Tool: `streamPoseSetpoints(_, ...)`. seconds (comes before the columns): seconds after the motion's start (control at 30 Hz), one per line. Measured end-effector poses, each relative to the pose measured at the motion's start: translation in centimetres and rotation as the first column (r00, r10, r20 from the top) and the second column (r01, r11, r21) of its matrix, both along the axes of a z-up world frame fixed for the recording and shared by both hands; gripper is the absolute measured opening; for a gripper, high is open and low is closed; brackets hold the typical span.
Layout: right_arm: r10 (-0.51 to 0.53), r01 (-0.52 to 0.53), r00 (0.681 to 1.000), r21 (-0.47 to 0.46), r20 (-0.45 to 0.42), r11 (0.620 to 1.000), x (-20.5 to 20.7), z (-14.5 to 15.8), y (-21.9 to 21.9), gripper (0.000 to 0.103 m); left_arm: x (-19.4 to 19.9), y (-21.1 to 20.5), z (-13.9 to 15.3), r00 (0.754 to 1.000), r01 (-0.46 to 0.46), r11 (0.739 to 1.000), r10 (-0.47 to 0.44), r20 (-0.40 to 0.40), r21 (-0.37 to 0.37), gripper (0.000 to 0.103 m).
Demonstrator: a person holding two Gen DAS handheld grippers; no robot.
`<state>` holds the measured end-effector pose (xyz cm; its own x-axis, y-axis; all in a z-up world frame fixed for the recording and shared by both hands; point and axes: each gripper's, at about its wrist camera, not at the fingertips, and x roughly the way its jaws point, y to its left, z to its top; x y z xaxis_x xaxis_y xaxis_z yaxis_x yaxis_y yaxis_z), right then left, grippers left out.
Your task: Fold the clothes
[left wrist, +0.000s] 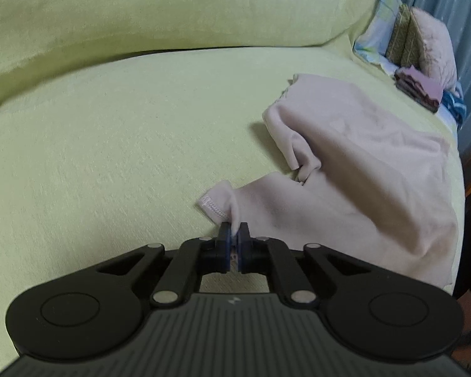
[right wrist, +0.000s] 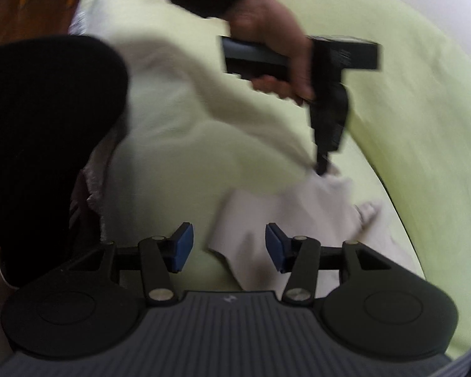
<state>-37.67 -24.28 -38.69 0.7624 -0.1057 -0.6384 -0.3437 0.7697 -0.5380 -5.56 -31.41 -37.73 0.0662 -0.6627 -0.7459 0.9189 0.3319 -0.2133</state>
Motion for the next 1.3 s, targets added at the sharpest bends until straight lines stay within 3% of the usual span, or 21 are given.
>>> streamPoseSetpoints(0.2, -0.041, 0.042, 0.999, -0.041, 0.016, 0.998, 1.6, -0.2, -1.5, 0.037, 0.1, 0.7, -0.2, 1.000, -0.014, 0.999, 0.013, -0.013, -0.032, 0.001)
streamPoseSetpoints(0.3, -0.045, 0.045, 0.999, -0.052, 0.006, 0.998, 1.8, -0.3, -2.2, 0.002, 0.2, 0.9, -0.2, 0.999, -0.026, 0.998, 0.025, -0.022, -0.050, 0.001)
streamPoseSetpoints(0.43, -0.055, 0.056, 0.996, -0.012, 0.075, 0.998, 0.1, 2.8, -3.5, 0.002, -0.2, 2.5, 1.7, 0.996, -0.081, 0.990, 0.077, -0.043, -0.112, 0.001)
streamPoseSetpoints(0.57, -0.087, 0.081, 0.982, 0.043, 0.170, 0.996, -3.0, 8.6, -5.8, 0.002, -1.8, 5.6, 6.5, 0.990, -0.137, 0.970, 0.136, -0.018, -0.202, 0.001)
streamPoseSetpoints(0.67, -0.093, 0.074, 0.967, 0.089, 0.236, 0.993, -5.7, 13.1, -6.9, 0.002, -4.6, 8.8, 11.9, 0.982, -0.174, 0.938, 0.190, 0.023, -0.300, 0.001)
streamPoseSetpoints(0.77, -0.064, 0.013, 0.950, 0.168, 0.304, 0.986, -9.5, 18.1, -7.3, 0.002, -10.0, 13.4, 18.7, 0.967, -0.191, 0.891, 0.242, 0.076, -0.413, 0.001)
streamPoseSetpoints(0.87, -0.036, -0.066, 0.913, 0.235, 0.406, 0.970, -14.4, 23.3, -7.6, 0.002, -13.9, 16.1, 23.0, 0.953, -0.182, 0.862, 0.273, 0.131, -0.474, 0.001)
streamPoseSetpoints(0.97, -0.047, -0.110, 0.862, 0.276, 0.505, 0.955, -18.6, 27.5, -8.4, 0.002, -19.5, 19.3, 29.4, 0.923, -0.152, 0.823, 0.316, 0.220, -0.547, 0.001)
streamPoseSetpoints(1.13, -0.075, -0.165, 0.790, 0.329, 0.609, 0.930, -23.7, 32.8, -11.3, 0.002, -24.2, 20.4, 35.7, 0.901, -0.090, 0.789, 0.325, 0.288, -0.608, 0.001)
streamPoseSetpoints(1.23, -0.084, -0.173, 0.785, 0.348, 0.613, 0.921, -24.5, 34.1, -13.3, 0.002, -25.0, 18.9, 37.1, 0.893, -0.079, 0.806, 0.319, 0.317, -0.587, 0.001)
streamPoseSetpoints(1.3, -0.113, -0.166, 0.800, 0.399, 0.589, 0.902, -24.0, 34.2, -16.3, 0.002, -24.6, 17.3, 37.0, 0.893, -0.087, 0.824, 0.314, 0.324, -0.560, 0.001)
